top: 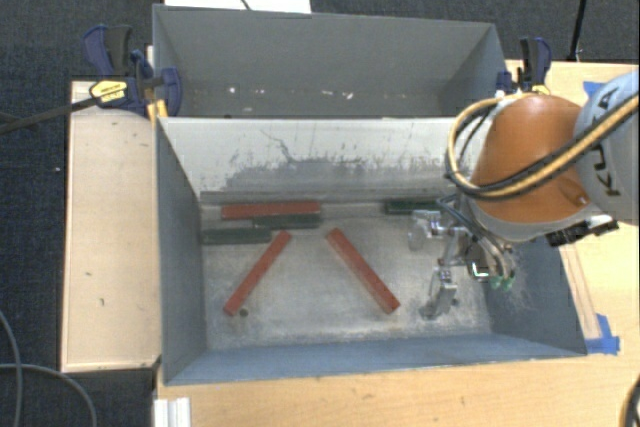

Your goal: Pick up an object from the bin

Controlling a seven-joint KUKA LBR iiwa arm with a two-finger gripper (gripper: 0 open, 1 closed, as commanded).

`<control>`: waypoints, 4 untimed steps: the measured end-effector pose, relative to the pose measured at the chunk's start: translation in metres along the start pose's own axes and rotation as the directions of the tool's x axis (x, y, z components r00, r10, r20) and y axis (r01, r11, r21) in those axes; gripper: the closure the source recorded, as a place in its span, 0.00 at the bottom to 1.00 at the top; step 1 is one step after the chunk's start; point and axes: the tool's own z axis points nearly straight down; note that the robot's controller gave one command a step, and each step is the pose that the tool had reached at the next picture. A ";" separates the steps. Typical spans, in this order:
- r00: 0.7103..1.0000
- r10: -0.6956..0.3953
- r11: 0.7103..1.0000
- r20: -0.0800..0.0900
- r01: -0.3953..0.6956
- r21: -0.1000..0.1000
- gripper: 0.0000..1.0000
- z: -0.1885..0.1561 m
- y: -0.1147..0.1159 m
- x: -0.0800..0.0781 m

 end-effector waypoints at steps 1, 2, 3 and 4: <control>1.000 -0.001 1.000 0.008 0.001 0.000 0.00 -0.004 0.000 -0.002; 0.994 -0.107 0.994 0.014 0.107 0.002 0.00 0.021 0.001 0.007; 0.989 -0.148 0.989 0.010 0.148 0.001 0.00 0.032 0.001 0.012; 0.977 -0.213 0.977 0.009 0.213 0.002 0.00 0.033 -0.028 0.010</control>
Offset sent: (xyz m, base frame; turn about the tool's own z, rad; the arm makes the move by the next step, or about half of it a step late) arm -0.0227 0.0025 -0.0530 -0.2076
